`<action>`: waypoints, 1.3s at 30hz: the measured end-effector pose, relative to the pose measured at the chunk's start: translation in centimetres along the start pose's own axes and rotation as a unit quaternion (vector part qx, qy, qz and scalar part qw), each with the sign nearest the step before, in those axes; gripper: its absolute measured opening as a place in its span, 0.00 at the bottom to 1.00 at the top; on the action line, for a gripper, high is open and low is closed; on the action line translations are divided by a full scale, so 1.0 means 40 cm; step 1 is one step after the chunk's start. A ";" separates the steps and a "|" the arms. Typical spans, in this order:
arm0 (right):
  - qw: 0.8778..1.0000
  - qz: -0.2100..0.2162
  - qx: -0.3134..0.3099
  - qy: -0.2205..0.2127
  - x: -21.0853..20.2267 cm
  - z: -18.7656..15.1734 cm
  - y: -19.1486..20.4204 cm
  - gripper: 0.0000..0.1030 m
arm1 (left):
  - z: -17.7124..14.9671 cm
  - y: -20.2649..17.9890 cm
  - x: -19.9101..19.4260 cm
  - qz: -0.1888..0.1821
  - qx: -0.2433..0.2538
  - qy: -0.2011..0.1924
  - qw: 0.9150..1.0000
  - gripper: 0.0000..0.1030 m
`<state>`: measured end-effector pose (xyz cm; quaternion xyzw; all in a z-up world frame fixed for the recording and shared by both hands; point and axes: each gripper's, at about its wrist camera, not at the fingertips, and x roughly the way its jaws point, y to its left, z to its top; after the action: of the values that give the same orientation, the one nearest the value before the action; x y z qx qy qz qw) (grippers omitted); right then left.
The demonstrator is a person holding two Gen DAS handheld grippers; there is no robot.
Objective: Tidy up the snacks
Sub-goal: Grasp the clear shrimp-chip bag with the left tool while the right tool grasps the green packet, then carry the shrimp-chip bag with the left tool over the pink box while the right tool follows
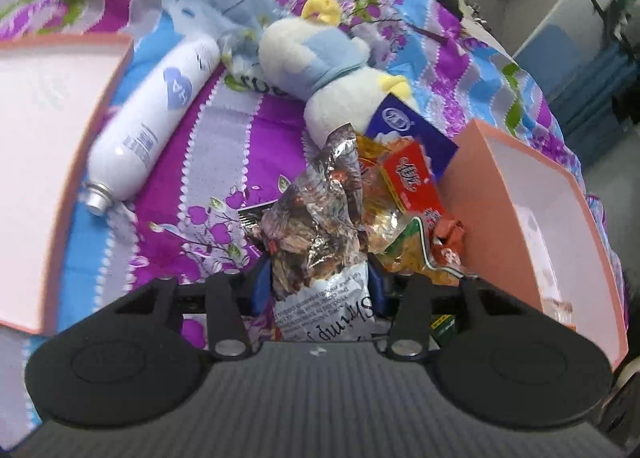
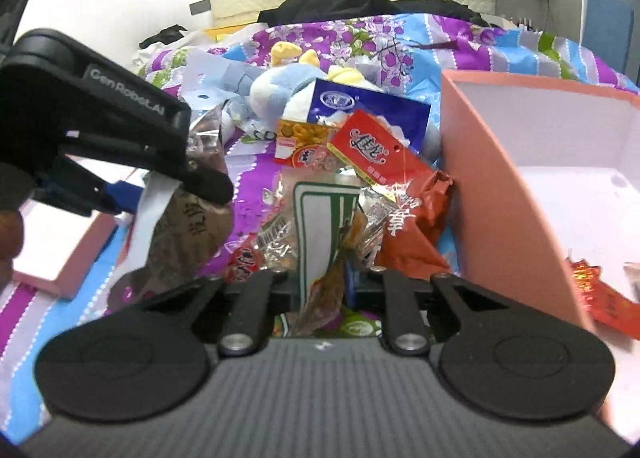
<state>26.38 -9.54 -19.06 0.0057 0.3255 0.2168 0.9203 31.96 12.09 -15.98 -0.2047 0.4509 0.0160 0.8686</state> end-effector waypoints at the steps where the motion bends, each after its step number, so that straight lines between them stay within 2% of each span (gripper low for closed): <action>1: 1.000 -0.002 0.004 0.000 -0.015 0.002 0.003 0.19 | -0.005 -0.003 -0.023 0.002 0.001 -0.004 1.000 0.51; 8: 1.000 0.005 0.008 0.001 -0.135 0.007 0.036 0.19 | -0.061 -0.018 -0.174 -0.003 0.006 -0.020 1.000 0.51; 13: 1.000 0.004 -0.002 -0.005 -0.233 0.007 0.064 0.19 | -0.125 -0.010 -0.289 0.001 0.005 -0.039 0.999 0.50; 22: 1.000 0.001 -0.001 -0.014 -0.384 -0.026 0.063 0.18 | -0.254 -0.013 -0.432 0.008 0.009 -0.060 0.998 0.48; 31: 1.000 -0.003 0.002 -0.029 -0.534 -0.059 0.057 0.18 | -0.358 -0.045 -0.533 -0.010 0.012 -0.072 0.997 0.47; 39: 0.998 -0.012 -0.021 -0.062 -0.671 -0.066 0.040 0.18 | -0.407 -0.121 -0.585 -0.033 0.032 -0.075 0.996 0.47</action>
<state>5.51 -19.24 -4.88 -0.0040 0.2633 0.2122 0.9411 6.48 5.32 -4.14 -0.1896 0.3775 -0.0113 0.9063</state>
